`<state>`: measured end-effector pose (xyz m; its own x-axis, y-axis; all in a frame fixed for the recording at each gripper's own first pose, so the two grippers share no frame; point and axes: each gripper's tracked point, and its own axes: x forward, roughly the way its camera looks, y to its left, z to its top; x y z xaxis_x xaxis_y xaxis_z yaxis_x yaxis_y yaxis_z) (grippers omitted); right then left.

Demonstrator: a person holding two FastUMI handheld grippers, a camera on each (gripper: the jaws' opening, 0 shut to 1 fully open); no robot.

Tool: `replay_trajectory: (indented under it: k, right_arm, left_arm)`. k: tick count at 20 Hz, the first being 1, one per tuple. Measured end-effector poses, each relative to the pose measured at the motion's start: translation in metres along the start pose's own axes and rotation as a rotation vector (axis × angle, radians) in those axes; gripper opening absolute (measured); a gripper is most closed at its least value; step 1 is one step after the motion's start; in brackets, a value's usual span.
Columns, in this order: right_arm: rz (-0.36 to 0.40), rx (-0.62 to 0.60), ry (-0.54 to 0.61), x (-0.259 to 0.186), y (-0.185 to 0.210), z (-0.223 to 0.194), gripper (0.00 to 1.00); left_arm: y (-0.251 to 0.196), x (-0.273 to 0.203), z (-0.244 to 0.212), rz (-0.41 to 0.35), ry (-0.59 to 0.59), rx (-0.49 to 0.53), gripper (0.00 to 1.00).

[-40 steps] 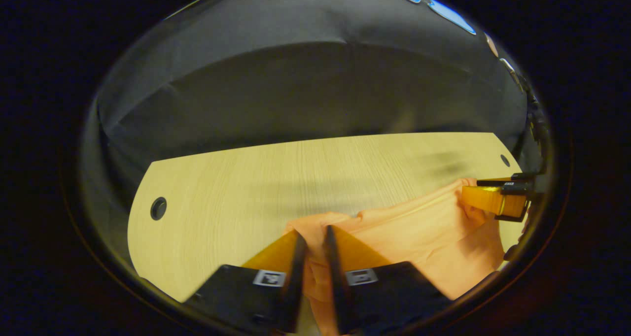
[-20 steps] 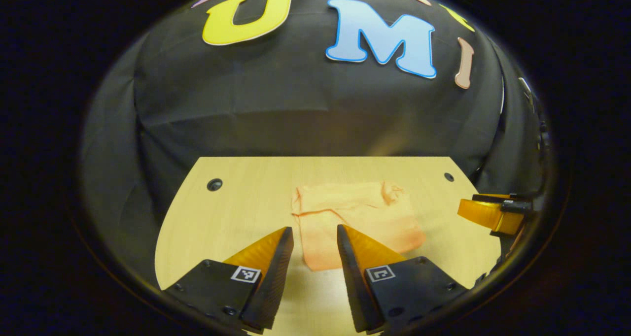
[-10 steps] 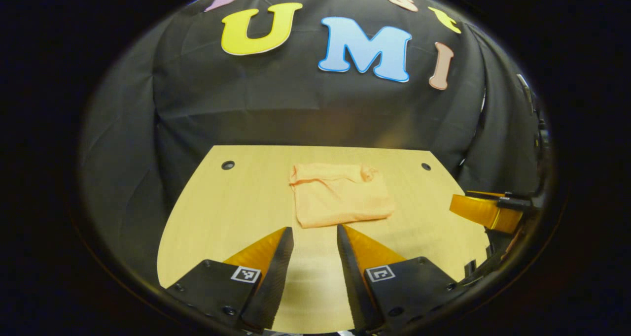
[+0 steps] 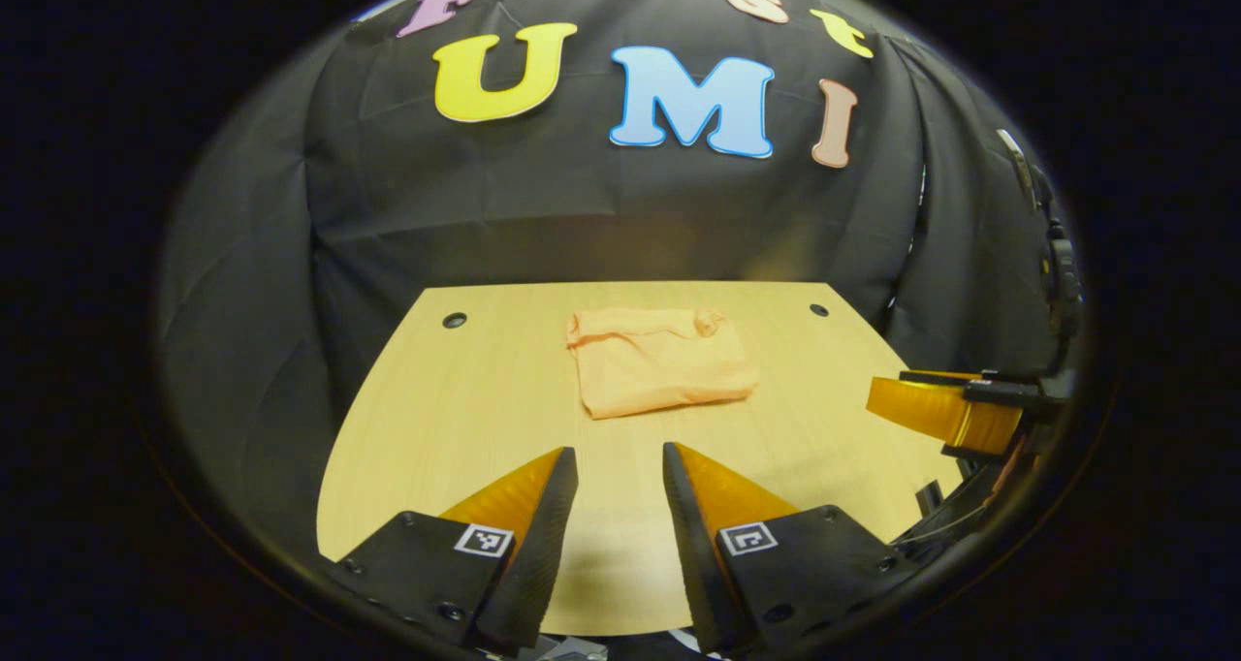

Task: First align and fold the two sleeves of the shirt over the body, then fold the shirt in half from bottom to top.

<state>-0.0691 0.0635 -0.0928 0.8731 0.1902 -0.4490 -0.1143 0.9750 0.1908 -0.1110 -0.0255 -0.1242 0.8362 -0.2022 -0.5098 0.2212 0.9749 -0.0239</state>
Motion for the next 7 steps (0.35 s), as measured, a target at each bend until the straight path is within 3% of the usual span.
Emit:
replay_trajectory:
  k: [3,4,7]
  right_arm:
    - [-0.012,0.002,-0.021,-0.003,-0.002,0.005,0.61]
    - [-0.018,0.007,-0.027,-0.003,-0.003,0.006,0.55]
    - [-0.037,0.023,-0.052,-0.006,-0.006,0.011,0.55]
  left_arm:
    - [0.002,0.001,0.002,-0.006,-0.004,0.002,0.66]
    - [0.002,0.002,0.006,-0.009,-0.008,0.009,0.60]
    - [-0.001,0.006,0.014,-0.027,-0.020,0.027,0.60]
